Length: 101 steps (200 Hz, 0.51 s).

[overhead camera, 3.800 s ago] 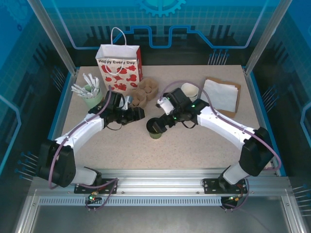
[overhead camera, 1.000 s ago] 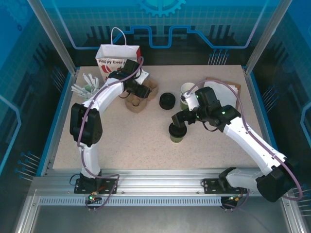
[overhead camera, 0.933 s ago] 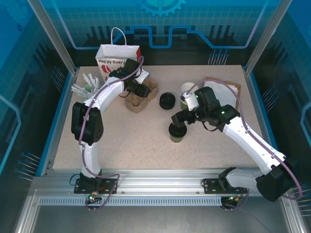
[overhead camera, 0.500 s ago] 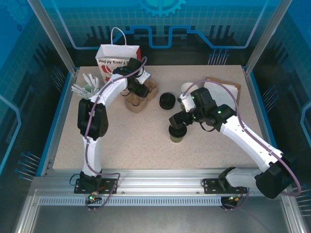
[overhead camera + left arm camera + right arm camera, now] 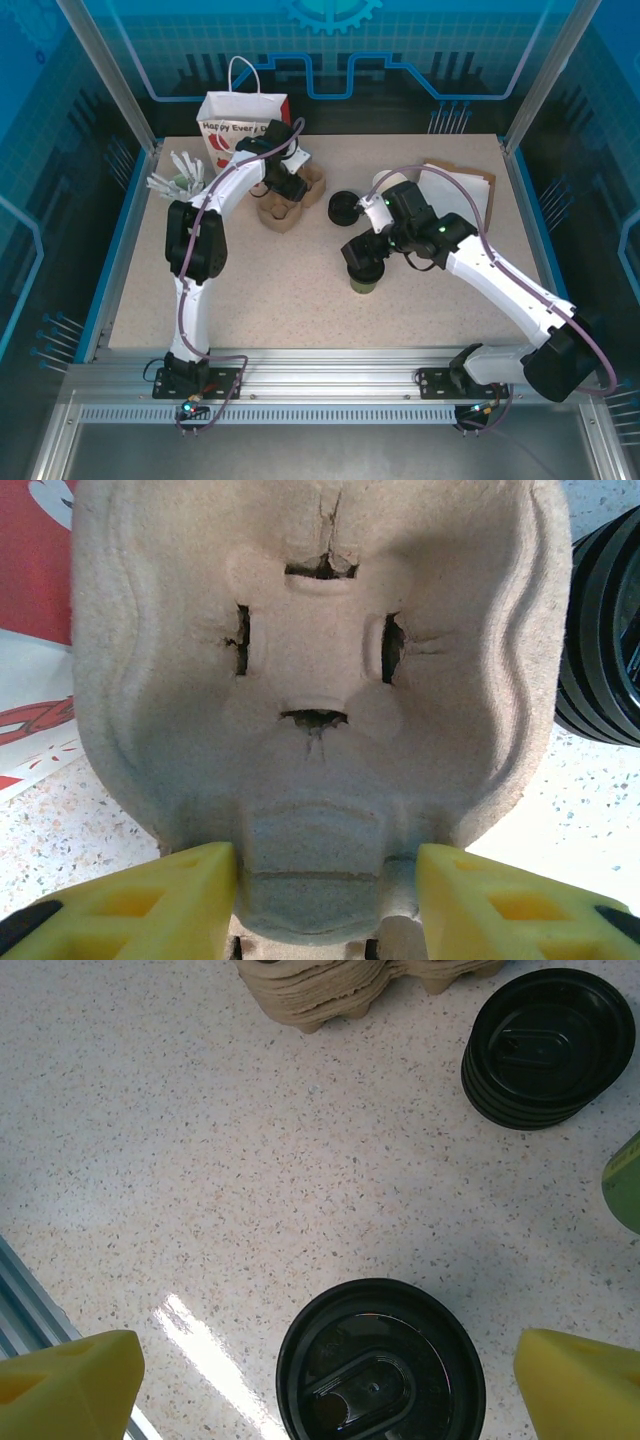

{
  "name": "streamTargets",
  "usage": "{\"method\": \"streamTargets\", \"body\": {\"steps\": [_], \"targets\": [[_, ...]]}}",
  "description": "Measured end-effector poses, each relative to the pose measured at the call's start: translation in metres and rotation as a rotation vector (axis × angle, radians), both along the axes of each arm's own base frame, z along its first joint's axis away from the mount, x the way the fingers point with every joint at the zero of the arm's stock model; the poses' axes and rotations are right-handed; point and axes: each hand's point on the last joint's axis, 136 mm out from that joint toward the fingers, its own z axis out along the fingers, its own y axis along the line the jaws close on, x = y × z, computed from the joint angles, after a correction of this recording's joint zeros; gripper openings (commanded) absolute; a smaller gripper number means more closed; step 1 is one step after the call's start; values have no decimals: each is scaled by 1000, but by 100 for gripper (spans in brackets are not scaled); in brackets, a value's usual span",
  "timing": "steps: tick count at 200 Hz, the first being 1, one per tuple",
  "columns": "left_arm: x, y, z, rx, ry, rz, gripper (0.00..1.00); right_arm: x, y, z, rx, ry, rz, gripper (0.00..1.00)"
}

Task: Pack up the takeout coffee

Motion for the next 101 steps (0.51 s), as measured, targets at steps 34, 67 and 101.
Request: {"method": "streamTargets", "body": {"steps": [34, 67, 101], "targets": [[0, 3, -1, 20, -1, -6, 47, 0, 0, -5, -17, 7, 1, 96], [2, 4, -2, 33, -1, -8, 47, 0, 0, -5, -20, 7, 4, 96], [3, 5, -1, 39, -7, -10, 42, 0, 0, -6, -25, 12, 7, 96]]}}
